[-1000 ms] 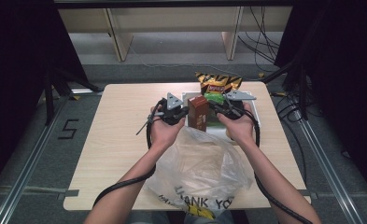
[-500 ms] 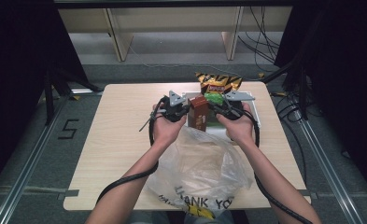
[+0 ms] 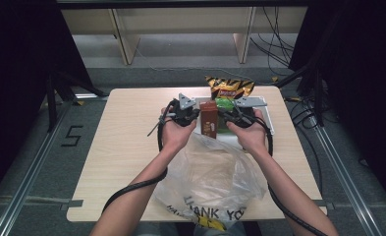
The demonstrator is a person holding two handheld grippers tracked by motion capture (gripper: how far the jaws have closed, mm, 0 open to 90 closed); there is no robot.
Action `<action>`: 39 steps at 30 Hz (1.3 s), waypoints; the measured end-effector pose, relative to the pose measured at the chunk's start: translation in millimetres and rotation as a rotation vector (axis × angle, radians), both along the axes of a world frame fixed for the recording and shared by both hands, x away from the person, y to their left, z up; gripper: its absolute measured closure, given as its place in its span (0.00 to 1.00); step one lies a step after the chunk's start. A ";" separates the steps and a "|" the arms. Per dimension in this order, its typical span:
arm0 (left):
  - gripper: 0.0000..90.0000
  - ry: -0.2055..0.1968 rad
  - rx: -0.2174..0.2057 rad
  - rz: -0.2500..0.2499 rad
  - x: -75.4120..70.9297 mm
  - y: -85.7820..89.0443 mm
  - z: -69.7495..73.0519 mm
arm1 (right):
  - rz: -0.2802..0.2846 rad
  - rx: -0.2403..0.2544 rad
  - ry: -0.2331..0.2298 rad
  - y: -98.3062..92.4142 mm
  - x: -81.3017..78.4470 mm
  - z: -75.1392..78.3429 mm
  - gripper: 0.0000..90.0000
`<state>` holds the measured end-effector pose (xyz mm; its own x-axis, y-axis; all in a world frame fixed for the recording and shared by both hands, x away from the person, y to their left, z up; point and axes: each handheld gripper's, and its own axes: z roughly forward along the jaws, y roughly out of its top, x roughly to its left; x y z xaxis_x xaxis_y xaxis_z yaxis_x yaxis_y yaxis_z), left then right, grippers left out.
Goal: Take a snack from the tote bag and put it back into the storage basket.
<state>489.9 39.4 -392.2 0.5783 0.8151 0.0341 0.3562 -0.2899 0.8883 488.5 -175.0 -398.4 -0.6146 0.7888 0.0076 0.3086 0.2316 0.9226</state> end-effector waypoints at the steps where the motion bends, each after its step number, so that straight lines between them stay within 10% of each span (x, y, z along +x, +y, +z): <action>1: 1.00 0.000 -0.007 -0.002 0.6 -0.3 -0.1 | -0.003 0.011 0.009 1.5 -0.5 0.3 1.00; 22: 0.99 -0.014 0.013 0.009 4.2 -2.8 3.2 | -0.013 0.048 0.132 2.7 -7.2 0.0 1.00; 39: 0.94 -0.040 0.031 0.018 -9.1 13.4 16.4 | -0.072 0.030 0.086 -9.1 -10.8 8.6 0.84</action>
<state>480.8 52.8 -375.8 0.5615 0.8234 0.0821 0.3261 -0.3113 0.8926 477.7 -184.2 -389.9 -0.5527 0.8293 0.0824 0.4016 0.1784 0.8983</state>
